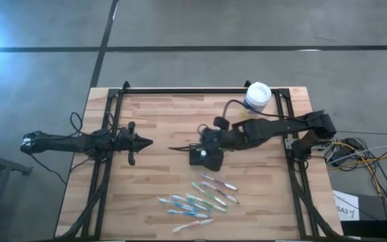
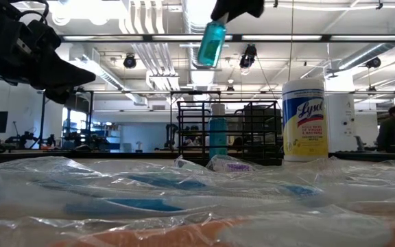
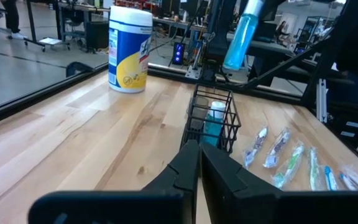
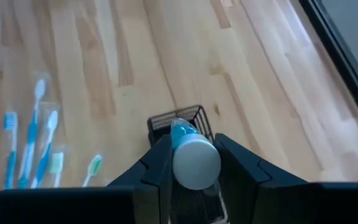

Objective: Pick & Place toothbrushing station
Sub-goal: Put the blue mouthwash into the mesh organizer

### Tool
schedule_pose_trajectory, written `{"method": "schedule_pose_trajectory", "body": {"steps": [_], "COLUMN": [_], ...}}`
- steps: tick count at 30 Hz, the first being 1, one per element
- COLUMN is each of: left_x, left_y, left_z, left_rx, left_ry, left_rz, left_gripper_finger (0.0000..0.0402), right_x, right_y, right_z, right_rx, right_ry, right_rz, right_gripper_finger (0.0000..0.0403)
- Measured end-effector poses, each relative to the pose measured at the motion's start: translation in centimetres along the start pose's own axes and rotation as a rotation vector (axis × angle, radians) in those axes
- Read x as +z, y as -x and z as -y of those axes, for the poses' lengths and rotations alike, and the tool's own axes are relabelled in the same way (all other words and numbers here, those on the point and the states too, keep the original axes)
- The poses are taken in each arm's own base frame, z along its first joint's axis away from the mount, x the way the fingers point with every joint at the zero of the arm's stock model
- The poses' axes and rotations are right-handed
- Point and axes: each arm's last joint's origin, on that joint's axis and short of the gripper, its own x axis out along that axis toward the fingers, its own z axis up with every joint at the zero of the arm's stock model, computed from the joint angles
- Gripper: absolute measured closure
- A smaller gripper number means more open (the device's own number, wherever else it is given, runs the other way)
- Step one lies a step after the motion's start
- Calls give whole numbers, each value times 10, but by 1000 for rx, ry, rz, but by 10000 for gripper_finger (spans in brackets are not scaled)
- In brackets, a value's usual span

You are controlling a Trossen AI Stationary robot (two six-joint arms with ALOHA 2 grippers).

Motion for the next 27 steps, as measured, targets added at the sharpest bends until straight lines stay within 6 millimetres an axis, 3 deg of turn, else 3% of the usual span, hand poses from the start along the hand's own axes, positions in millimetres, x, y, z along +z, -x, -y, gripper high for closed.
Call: {"method": "schedule_pose_trajectory", "body": {"steps": [6, 12, 21, 27], "left_x": [0, 0, 0, 0], "left_y": [0, 0, 0, 0], "left_z": [0, 0, 0, 0], "left_rx": [0, 0, -1, -1], "left_ry": [-6, -6, 2, 12], "left_rz": [-1, -2, -2, -2], "left_gripper_finger": [380, 380, 380, 385], "right_x": [17, 26, 18, 7], "right_y": [-15, -12, -23, -4], "right_z": [-9, -9, -8, -9], "right_rx": [-17, -40, -66, -61], "right_ry": [69, 73, 86, 81], "right_rz": [-44, -82, -152, -174], "right_gripper_finger": [312, 312, 312, 312]}}
